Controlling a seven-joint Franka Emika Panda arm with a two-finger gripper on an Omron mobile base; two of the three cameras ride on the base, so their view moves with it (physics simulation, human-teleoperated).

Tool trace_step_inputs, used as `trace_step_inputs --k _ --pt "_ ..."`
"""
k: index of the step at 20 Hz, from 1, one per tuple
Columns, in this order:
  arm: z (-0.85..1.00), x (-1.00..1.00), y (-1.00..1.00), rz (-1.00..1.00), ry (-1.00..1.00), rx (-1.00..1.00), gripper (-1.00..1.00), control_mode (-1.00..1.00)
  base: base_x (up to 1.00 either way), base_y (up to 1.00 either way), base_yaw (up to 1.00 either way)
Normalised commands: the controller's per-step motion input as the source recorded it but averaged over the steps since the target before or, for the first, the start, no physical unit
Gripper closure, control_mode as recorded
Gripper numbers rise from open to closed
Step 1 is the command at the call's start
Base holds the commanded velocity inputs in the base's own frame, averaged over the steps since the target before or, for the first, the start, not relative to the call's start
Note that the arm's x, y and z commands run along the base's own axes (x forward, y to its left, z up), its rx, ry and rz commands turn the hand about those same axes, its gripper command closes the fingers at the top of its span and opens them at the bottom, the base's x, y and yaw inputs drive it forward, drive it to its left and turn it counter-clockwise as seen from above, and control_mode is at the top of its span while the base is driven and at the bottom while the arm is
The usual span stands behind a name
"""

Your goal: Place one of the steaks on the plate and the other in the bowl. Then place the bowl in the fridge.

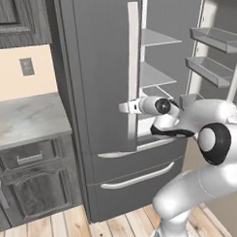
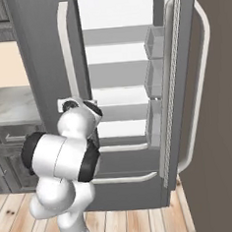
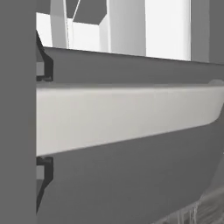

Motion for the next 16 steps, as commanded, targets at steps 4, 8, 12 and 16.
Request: trace_step_inputs --k 4,8,12,16 --pt "0.66 -0.83 0.0 0.0 0.07 0.0 1.0 -1.0 0.0 0.0 0.0" --pt "0.69 -0.82 0.0 0.0 0.13 -0.01 1.0 -1.0 0.0 0.0 0.0" --pt "0.65 -0.7 0.0 -0.02 0.19 -0.03 1.0 -1.0 0.0 0.0 0.0" --pt "0.71 -0.6 0.0 -0.06 0.24 -0.02 1.0 -1.0 0.0 0.0 0.0"
